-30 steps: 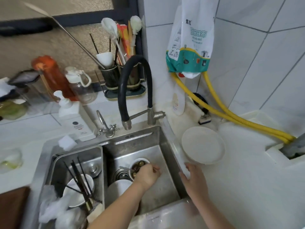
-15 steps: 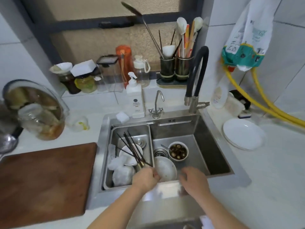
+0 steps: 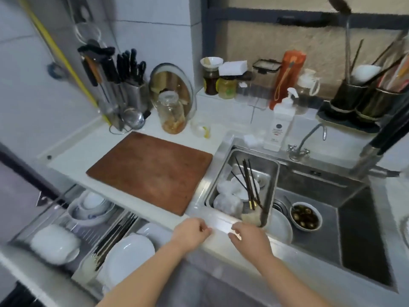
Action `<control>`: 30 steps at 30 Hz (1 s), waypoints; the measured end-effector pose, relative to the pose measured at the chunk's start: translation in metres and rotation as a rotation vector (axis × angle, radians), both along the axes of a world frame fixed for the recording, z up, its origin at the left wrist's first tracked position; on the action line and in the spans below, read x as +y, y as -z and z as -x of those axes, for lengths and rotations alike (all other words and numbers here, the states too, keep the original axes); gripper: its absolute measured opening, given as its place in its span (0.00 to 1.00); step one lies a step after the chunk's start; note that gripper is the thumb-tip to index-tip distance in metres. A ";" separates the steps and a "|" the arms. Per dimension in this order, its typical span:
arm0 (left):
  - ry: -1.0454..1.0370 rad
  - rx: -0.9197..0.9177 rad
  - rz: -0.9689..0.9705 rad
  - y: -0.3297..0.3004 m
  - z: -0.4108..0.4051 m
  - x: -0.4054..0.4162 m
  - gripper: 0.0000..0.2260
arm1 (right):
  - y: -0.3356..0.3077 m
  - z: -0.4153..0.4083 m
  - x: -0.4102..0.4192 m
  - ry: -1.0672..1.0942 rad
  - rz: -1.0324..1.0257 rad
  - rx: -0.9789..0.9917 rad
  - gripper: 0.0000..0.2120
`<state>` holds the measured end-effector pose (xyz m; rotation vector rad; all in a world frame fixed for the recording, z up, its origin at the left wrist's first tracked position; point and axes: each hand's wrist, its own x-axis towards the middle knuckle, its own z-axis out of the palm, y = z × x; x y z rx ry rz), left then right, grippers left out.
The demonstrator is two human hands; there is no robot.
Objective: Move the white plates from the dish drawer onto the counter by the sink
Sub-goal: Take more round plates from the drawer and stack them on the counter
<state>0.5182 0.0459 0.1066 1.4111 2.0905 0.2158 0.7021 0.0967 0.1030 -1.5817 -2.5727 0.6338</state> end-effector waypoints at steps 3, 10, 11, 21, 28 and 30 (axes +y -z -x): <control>-0.119 0.006 0.063 0.001 0.015 -0.039 0.13 | 0.006 0.023 -0.011 -0.133 0.034 0.009 0.15; -0.370 0.003 0.181 0.016 0.045 -0.123 0.15 | 0.024 0.082 -0.051 -0.373 0.164 0.015 0.15; -0.403 -0.003 0.186 0.018 0.050 -0.131 0.15 | 0.024 0.090 -0.057 -0.397 0.168 0.007 0.15; -0.592 -0.013 0.250 0.035 0.133 -0.169 0.18 | 0.041 0.176 -0.089 -0.568 0.198 -0.115 0.17; -0.569 -0.060 0.362 0.068 0.205 -0.167 0.16 | 0.078 0.240 -0.093 -0.475 0.255 -0.241 0.18; -0.560 -0.074 0.398 0.081 0.225 -0.164 0.16 | 0.094 0.258 -0.092 -0.440 0.280 -0.290 0.17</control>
